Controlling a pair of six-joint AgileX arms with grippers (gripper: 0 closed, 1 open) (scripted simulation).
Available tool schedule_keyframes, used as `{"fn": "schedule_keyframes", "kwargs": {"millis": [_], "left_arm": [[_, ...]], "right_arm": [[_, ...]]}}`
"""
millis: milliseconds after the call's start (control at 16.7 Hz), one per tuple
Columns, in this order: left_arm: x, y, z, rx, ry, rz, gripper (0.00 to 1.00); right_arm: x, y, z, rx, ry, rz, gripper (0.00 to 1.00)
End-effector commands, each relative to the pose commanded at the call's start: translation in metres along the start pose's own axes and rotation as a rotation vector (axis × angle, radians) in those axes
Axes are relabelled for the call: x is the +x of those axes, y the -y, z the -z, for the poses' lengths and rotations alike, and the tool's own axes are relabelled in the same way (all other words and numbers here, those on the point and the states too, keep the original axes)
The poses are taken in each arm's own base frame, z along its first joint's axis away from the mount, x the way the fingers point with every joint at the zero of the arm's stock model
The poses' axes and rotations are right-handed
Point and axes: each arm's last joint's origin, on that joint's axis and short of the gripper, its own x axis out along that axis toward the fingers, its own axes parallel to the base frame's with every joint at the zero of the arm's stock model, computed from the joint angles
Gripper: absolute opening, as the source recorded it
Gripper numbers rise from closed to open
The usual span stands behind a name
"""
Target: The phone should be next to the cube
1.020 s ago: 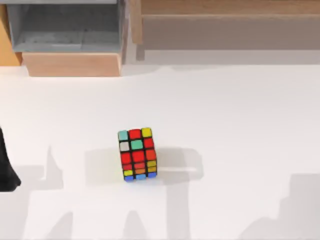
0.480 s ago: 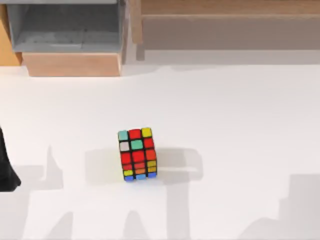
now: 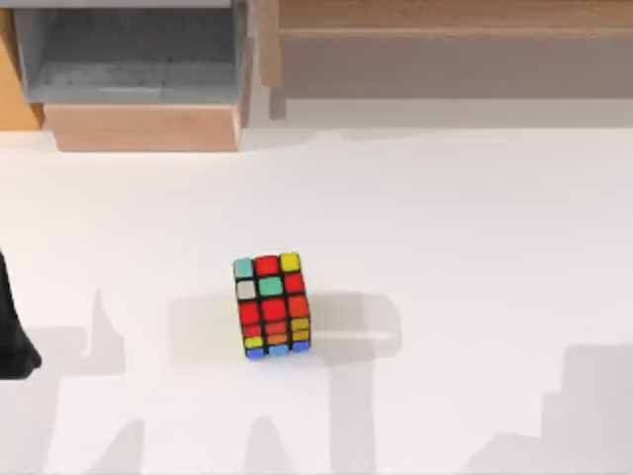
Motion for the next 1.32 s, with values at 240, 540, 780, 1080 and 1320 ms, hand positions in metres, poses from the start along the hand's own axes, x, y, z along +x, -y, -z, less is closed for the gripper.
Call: {"fn": "schedule_keyframes", "kwargs": {"millis": [240, 540, 780, 1080, 1320], "left_arm": [[0.000, 0.000, 0.000, 0.000, 0.000, 0.000, 1.00], [0.000, 0.000, 0.000, 0.000, 0.000, 0.000, 1.00], [0.000, 0.000, 0.000, 0.000, 0.000, 0.000, 1.00], [0.000, 0.000, 0.000, 0.000, 0.000, 0.000, 1.00], [0.000, 0.000, 0.000, 0.000, 0.000, 0.000, 1.00]], "right_arm": [[-0.009, 0.000, -0.001, 0.000, 0.005, 0.004, 0.00], [-0.024, 0.000, -0.013, 0.017, 0.059, 0.036, 0.00], [-0.054, -0.008, -0.053, 0.069, 0.151, 0.065, 0.00], [-0.089, -0.043, -0.115, 0.158, 0.234, 0.034, 0.00], [-0.100, -0.091, -0.155, 0.234, 0.230, -0.019, 0.00]]}}
